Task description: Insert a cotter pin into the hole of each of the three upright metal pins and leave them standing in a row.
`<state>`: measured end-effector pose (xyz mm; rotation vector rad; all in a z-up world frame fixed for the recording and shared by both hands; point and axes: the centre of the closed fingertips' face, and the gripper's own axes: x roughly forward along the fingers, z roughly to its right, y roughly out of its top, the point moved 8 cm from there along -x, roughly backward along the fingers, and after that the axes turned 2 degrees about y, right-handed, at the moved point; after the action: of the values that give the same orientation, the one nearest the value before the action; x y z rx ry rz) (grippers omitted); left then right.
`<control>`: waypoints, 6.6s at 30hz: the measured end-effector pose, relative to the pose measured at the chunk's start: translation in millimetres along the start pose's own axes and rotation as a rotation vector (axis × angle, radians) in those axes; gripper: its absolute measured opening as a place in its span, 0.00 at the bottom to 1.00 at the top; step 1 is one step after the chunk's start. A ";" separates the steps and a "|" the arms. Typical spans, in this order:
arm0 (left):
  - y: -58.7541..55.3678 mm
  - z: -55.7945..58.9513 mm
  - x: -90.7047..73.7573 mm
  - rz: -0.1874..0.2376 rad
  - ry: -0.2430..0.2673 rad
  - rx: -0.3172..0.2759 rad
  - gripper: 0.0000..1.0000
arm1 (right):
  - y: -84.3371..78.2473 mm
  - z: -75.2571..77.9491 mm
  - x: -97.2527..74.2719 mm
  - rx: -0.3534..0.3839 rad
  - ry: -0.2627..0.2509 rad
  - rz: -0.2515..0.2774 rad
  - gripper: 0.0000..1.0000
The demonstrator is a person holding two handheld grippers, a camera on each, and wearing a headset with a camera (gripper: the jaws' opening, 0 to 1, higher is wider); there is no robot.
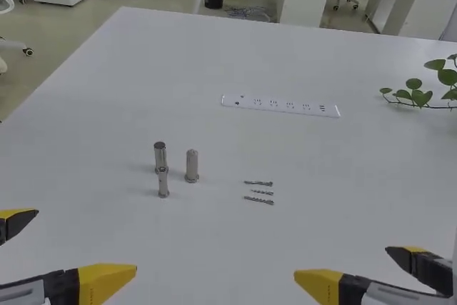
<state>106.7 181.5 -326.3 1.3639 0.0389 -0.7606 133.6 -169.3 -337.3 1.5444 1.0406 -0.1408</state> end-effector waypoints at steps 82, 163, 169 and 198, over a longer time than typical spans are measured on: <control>18.1 -38.3 138.9 -0.157 -0.137 0.184 0.50 | -11.6 21.5 -9.4 -0.013 -0.185 -0.122 0.97; 38.0 -47.0 159.5 -0.145 -0.113 0.355 0.05 | 9.4 10.7 -10.8 -0.033 -0.138 -0.051 0.98; 43.5 -36.5 146.8 -0.131 -0.114 0.365 0.05 | 8.0 5.2 -11.9 -0.036 -0.108 -0.034 0.98; 28.8 3.7 104.7 -0.104 -0.174 0.392 0.05 | -10.9 -27.2 -31.1 -0.084 -0.050 0.020 0.97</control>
<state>199.9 129.8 -347.3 1.6691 -0.1871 -1.0090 95.6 -163.8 -318.6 1.4679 0.9793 -0.1195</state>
